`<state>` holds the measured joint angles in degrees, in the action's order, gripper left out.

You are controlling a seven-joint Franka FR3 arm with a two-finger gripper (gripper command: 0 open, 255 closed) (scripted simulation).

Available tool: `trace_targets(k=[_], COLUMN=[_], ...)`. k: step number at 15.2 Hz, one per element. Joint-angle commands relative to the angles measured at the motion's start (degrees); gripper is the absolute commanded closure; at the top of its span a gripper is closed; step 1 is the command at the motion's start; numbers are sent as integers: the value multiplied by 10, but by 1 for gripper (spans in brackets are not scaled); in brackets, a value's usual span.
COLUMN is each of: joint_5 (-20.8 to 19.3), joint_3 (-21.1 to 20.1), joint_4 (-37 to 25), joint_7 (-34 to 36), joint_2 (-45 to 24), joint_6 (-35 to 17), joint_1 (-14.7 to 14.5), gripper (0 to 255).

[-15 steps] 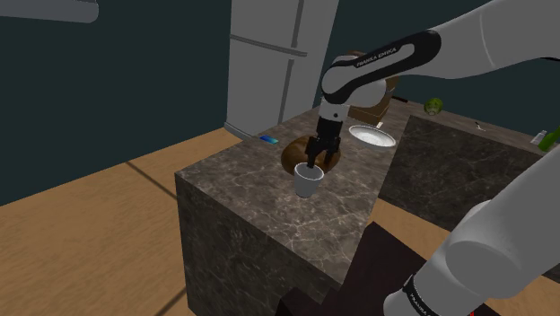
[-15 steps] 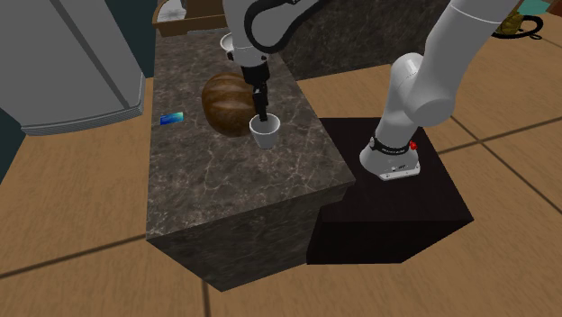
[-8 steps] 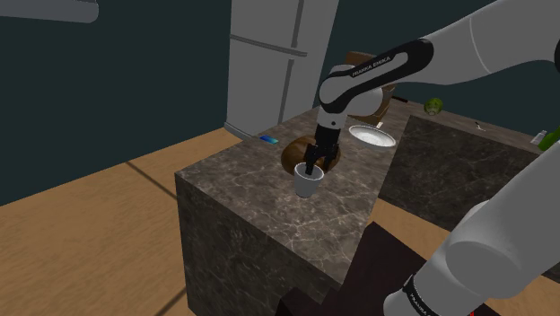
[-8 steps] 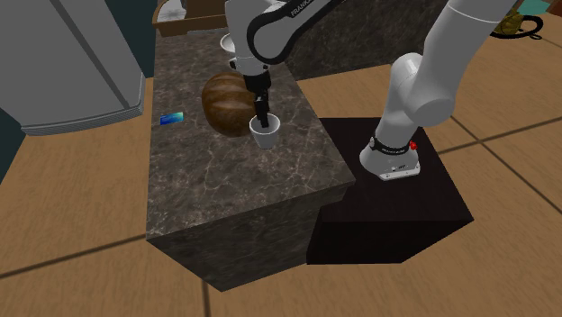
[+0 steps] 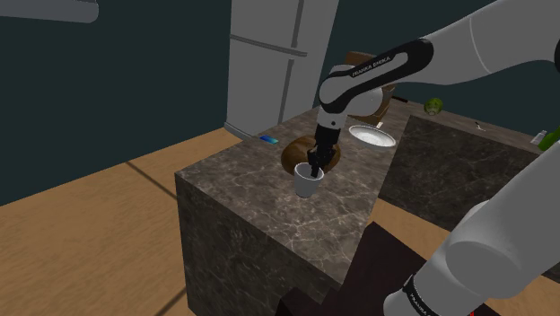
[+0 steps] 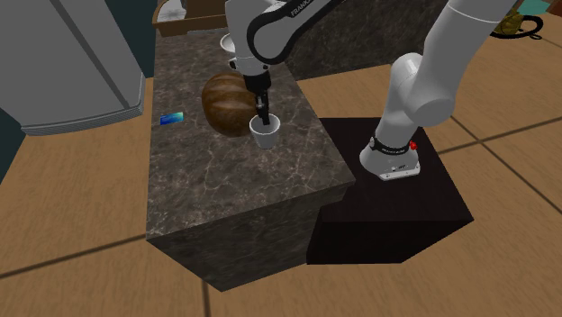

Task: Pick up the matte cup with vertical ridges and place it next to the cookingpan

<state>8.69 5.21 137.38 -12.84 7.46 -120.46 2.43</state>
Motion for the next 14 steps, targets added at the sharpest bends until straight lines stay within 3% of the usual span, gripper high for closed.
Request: trace_targets(k=[1, 6, 14], joint_5=[0, 0, -8], joint_3=[0, 0, 0], joint_4=[0, 0, -31], joint_7=[0, 0, 12], joint_2=[0, 0, 33], joint_6=[0, 0, 64], joint_1=[0, 0, 2], gripper=[255, 255, 255])
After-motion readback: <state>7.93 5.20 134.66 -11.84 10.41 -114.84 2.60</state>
